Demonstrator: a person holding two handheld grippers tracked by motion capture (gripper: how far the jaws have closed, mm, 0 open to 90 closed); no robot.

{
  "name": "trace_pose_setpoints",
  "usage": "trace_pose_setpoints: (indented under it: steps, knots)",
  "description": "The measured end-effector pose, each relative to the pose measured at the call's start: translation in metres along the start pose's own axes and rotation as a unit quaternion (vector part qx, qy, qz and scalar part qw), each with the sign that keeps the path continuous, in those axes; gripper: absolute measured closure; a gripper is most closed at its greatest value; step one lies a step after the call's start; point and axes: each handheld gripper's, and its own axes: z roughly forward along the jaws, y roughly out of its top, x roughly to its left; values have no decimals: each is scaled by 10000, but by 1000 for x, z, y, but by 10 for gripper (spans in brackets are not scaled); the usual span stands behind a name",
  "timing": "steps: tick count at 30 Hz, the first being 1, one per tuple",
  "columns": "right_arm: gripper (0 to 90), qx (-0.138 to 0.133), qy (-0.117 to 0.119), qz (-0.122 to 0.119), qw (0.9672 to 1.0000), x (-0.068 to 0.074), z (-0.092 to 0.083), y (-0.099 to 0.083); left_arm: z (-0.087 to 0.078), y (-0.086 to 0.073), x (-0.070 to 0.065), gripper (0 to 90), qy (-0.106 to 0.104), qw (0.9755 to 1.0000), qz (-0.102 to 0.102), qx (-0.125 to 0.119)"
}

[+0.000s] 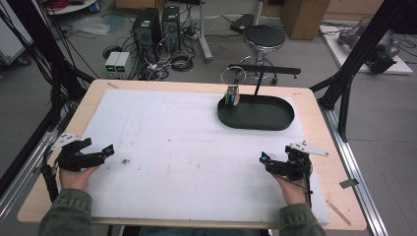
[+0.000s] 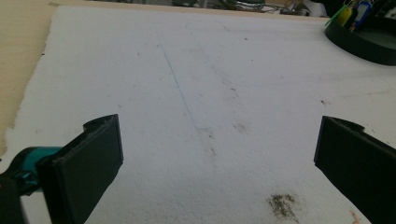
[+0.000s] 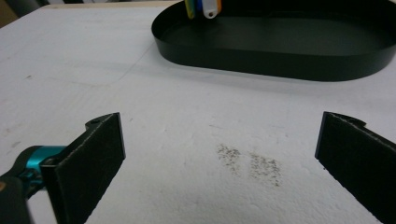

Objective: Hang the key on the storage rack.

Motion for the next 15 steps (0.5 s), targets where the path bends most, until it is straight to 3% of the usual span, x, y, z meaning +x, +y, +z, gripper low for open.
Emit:
trace_pose_setpoints:
  steps: [6, 9, 15]
  knots:
    - [5, -346, -306, 106, 9989, -5, -8, -5, 0, 0, 0, 17, -3, 10000, -14, -15]
    - [5, -590, -489, -25, 9971, -4, -12, -7, 0, 0, 0, 17, -1, 10000, -5, -9]
    - [5, -713, -616, -116, 9955, -2, -13, -9, -1, 0, 1, 17, 2, 10000, -29, -35]
